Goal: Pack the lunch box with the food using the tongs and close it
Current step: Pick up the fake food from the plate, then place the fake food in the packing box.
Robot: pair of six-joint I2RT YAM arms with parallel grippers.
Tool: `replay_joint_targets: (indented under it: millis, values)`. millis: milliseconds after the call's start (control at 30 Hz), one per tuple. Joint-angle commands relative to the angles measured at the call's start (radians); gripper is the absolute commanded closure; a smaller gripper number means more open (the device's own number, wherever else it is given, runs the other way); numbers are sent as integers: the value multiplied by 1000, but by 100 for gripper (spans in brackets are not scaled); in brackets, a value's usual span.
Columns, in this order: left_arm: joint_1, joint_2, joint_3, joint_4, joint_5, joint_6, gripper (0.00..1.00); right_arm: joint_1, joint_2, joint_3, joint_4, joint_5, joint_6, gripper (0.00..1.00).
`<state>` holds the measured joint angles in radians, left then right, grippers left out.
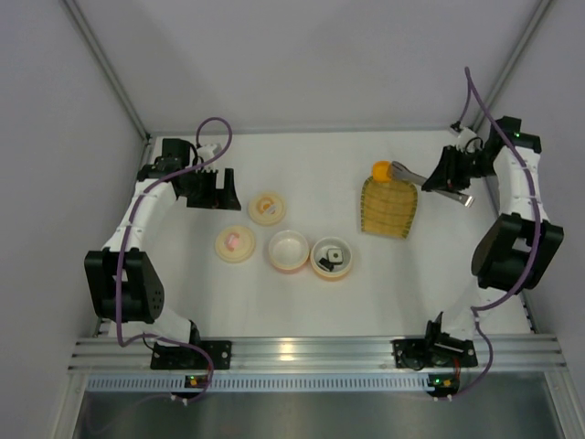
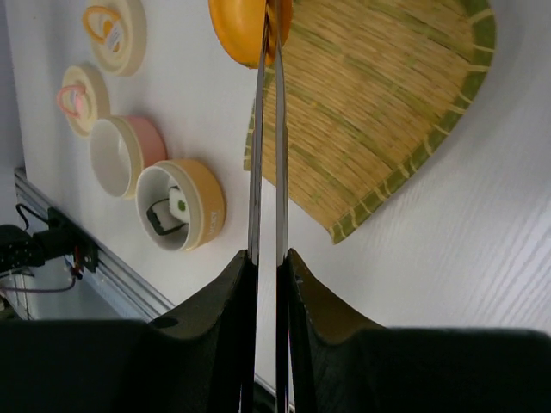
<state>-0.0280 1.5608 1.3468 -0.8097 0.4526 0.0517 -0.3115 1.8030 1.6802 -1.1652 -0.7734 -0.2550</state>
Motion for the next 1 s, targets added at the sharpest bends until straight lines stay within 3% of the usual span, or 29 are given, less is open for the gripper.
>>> replay_joint_targets:
  millis: [0,133,233,533,733,967]
  values:
    - [5,-30,18,12,15,5,2,93,-117,59,-125,-92,-70,89]
    - [5,-41,18,7,12,7,2,231,-169,27,-137,-47,-95,89]
    - [5,-48,14,6,0,5,2,404,-192,4,-142,-6,-118,88]
    - [16,-42,0,21,18,-29,2,704,-186,-14,-83,146,-127,88]
    - [72,-12,18,7,78,-36,2,819,-162,-30,-59,221,-132,87]
    - [73,-13,12,14,84,-35,2,868,-111,-28,-7,263,-112,85]
